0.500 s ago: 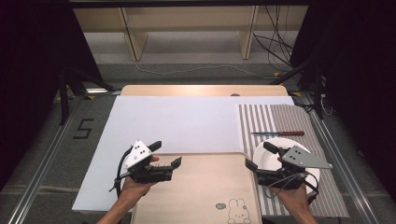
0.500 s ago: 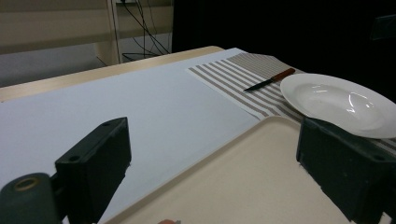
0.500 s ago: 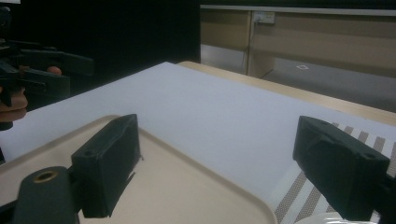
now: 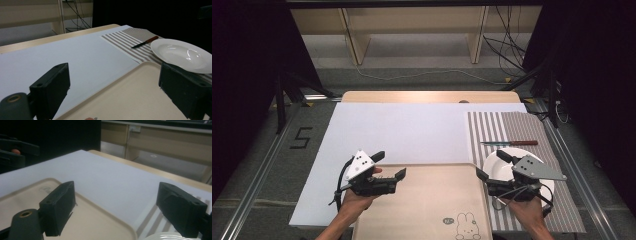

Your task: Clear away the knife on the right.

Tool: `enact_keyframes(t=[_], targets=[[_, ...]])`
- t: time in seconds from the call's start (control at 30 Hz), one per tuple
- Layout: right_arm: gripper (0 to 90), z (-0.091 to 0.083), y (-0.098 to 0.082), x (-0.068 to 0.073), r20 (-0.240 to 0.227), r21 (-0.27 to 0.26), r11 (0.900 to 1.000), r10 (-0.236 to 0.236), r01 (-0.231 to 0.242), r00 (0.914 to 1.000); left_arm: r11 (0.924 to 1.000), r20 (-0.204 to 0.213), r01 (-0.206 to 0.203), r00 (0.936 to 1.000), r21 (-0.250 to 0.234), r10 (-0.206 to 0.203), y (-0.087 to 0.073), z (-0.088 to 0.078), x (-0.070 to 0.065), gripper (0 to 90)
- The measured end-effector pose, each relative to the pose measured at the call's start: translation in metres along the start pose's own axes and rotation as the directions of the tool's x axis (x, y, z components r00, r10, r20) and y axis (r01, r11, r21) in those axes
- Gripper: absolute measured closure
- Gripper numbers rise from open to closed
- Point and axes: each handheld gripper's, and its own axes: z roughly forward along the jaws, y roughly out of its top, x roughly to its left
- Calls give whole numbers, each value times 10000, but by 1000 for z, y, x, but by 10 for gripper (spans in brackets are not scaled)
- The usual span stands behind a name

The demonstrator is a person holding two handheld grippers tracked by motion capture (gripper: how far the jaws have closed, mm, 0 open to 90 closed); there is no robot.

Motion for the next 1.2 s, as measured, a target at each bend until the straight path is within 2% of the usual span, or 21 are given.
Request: enact_keyframes(t=[0.13,0.17,0.23,0.33,0.43,0.7,1.07,1.1,1.2], targets=[[178,0,2,-1,194,53,9997,-247,246,9995,10000,-2,-4,10000,20,4,0,0,0,101],[178,1,3,-3,530,236,9975,-677,665,9963,10000,-1,-1,10000,30,1,0,0,0,100],[178,4,3,-6,754,368,9959,-855,829,9935,10000,-6,1,10000,39,-1,0,0,0,100],[179,6,2,-11,828,499,9958,-802,762,9933,10000,-7,-1,10000,39,2,0,0,0,101],[178,12,0,-21,1062,900,9929,-877,783,9905,10000,-16,10,10000,56,-10,0,1,1,100],[183,23,-5,-41,1285,1576,9858,-781,574,9886,10000,-25,35,10000,81,-35,0,2,1,101],[183,34,-6,-59,1483,2014,9785,-756,447,9861,9999,-59,46,10000,107,-45,-1,2,2,100],[183,35,-6,-64,1562,2067,9780,-617,284,9858,9999,-64,67,10000,88,-66,-1,2,2,100],[183,37,-4,-71,1707,2208,9751,-591,203,9835,9999,-72,57,10000,116,-56,-1,2,3,100]])
